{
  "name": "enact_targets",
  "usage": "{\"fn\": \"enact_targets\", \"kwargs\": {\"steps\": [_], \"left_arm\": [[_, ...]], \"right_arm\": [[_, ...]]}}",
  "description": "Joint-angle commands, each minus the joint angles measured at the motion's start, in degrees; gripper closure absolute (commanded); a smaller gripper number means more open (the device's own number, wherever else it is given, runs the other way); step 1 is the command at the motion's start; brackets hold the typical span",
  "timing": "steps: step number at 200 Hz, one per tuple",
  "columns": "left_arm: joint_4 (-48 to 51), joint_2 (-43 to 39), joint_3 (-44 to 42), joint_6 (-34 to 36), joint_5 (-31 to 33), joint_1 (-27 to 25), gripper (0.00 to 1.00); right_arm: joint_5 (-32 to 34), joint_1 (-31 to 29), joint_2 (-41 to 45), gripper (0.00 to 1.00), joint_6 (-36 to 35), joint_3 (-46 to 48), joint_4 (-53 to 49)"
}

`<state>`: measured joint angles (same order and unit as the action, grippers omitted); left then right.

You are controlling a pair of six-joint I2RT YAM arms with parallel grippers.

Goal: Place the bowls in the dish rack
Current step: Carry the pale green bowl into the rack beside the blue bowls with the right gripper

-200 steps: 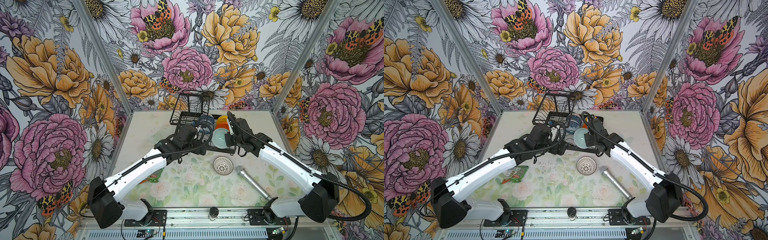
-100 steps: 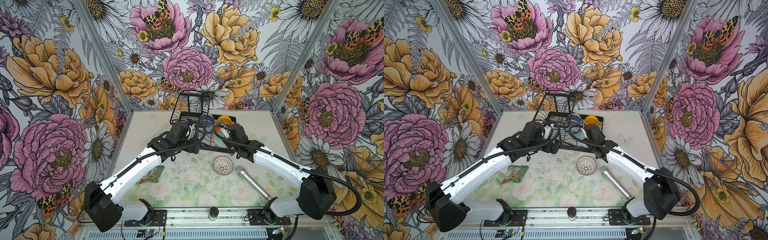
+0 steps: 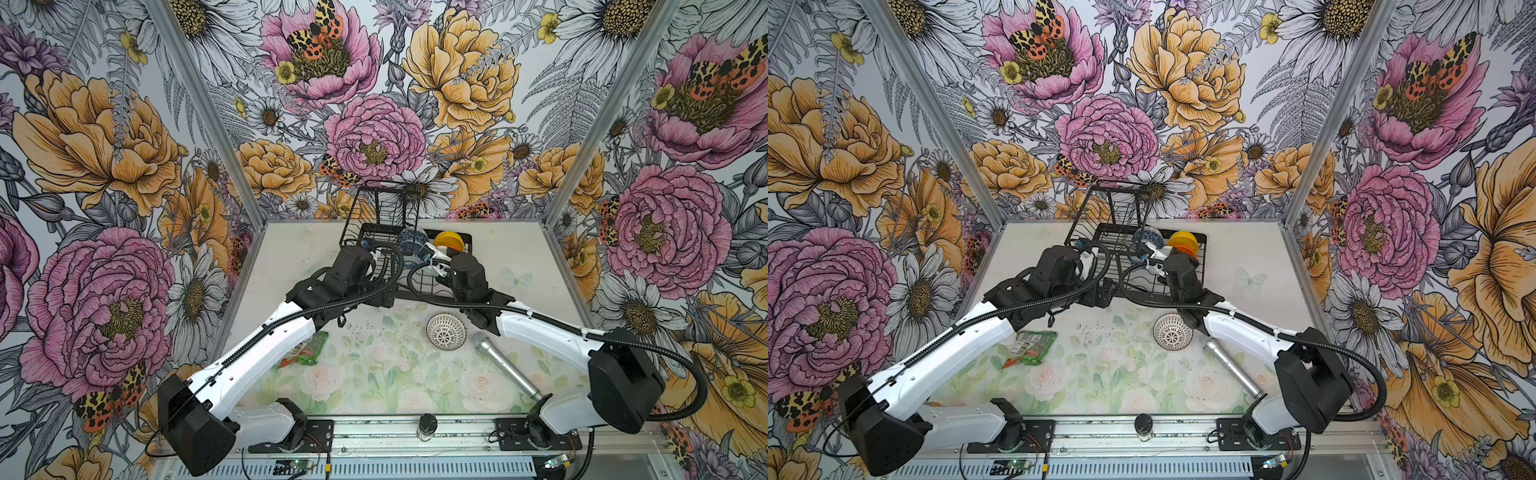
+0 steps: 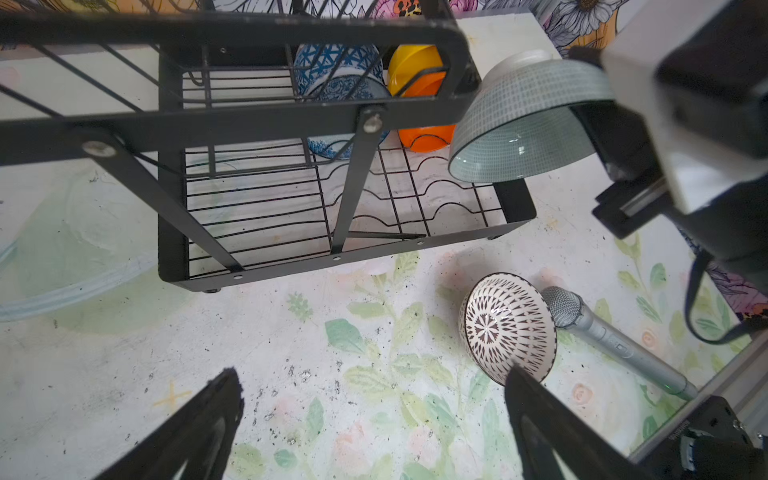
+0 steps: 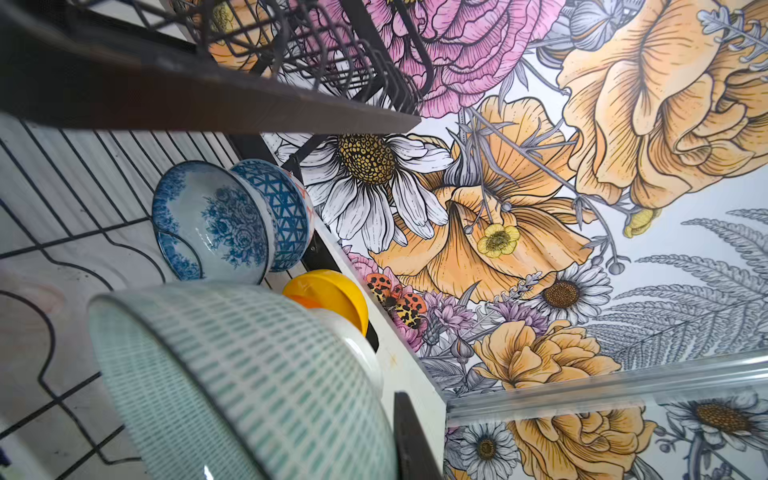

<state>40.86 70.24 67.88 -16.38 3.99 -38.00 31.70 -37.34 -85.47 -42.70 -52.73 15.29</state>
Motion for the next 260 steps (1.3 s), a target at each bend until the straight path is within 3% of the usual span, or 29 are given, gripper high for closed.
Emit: {"fn": "enact_targets", "kwargs": {"steps": [1, 67, 260], "left_arm": [[0.32, -1.15, -0.46, -1.74, 1.17, 0.55, 0.01], [2.1, -0.71, 1.03, -1.53, 0.84, 0.73, 0.01], [2.98, -0.81, 0.32, -2.35, 1.19, 0.8, 0.01]], "right_arm": [[2.68, -0.63, -2.84, 1.0, -4.85, 0.11, 10.49], [2.43, -1.13, -10.0, 1.0, -8.58, -0.35, 16.3], [-1.54, -0.49, -23.1, 1.0, -6.81, -8.83, 20.48]]}}
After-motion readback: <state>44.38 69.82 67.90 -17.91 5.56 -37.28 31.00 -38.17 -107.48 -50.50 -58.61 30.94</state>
